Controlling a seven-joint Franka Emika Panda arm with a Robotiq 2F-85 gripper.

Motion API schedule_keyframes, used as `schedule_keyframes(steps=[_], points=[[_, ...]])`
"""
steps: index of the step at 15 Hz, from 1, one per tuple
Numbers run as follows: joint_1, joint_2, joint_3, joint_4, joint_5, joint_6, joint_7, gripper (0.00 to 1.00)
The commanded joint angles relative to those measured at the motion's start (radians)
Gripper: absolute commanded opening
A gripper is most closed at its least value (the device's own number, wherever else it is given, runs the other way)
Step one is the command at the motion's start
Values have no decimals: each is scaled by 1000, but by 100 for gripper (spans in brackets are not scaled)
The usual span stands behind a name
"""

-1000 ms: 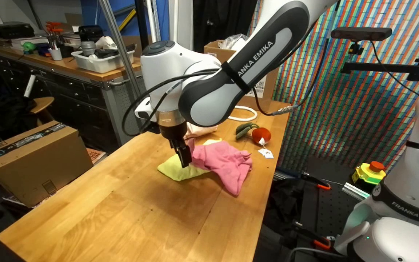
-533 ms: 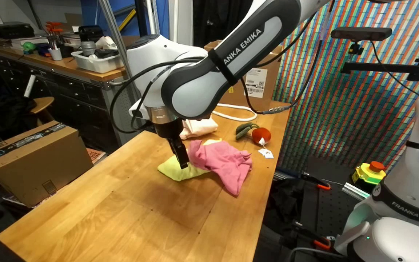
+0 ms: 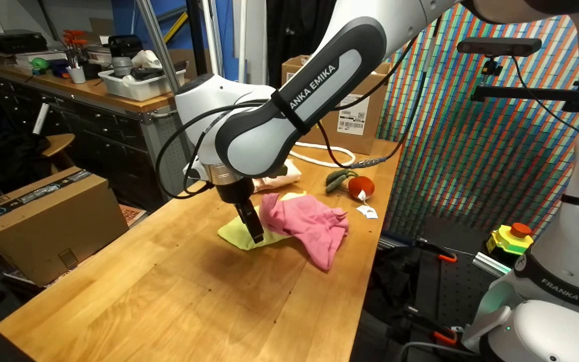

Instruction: Separate the objects on the heap

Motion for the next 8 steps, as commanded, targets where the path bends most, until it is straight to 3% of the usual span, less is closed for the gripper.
schedule_keyframes(steps=[1, 8], points=[[-8, 45, 0, 63, 30, -46, -34, 100], [-23, 81, -2, 76, 18, -61, -60, 100]])
